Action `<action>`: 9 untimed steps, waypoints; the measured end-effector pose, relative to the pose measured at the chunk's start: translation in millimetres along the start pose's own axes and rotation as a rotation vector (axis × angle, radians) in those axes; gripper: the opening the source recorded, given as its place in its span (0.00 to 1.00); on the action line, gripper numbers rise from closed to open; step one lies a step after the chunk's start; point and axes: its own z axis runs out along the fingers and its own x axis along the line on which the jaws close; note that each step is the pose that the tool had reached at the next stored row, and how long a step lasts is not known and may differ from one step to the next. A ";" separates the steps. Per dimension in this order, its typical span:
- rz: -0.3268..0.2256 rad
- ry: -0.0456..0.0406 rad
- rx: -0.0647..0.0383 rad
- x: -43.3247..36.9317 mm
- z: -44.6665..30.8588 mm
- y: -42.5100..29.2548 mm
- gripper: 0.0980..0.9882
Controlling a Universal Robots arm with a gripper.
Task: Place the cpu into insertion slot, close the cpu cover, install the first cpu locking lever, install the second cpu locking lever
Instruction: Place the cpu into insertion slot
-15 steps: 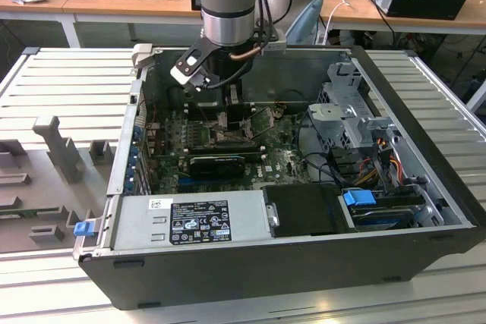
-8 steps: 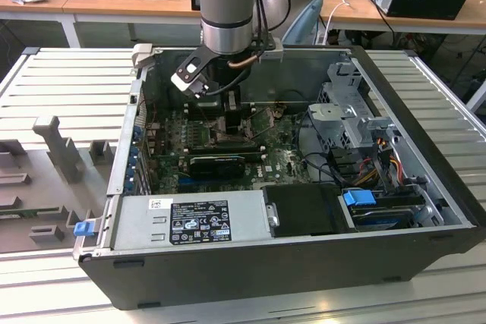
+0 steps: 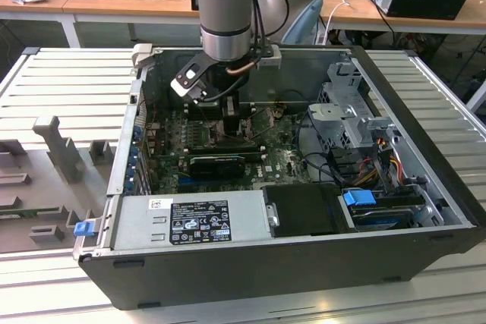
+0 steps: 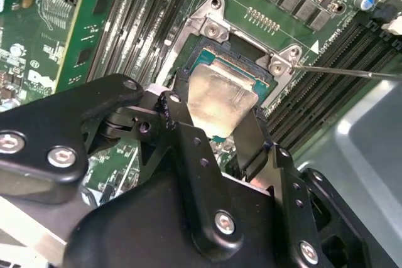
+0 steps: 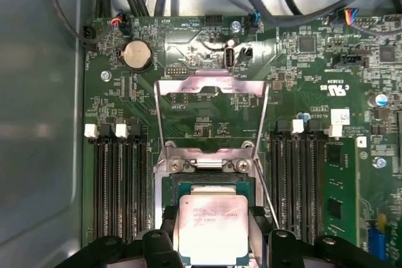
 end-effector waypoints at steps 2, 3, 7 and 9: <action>0.000 -0.0001 0.000 0.1 6.8 -0.5 0.48; 0.000 -0.0002 0.000 0.1 7.1 -0.6 0.48; 0.000 -0.0002 0.000 0.1 7.2 -0.8 0.48; 0.000 -0.0001 0.000 0.2 7.2 -0.8 0.57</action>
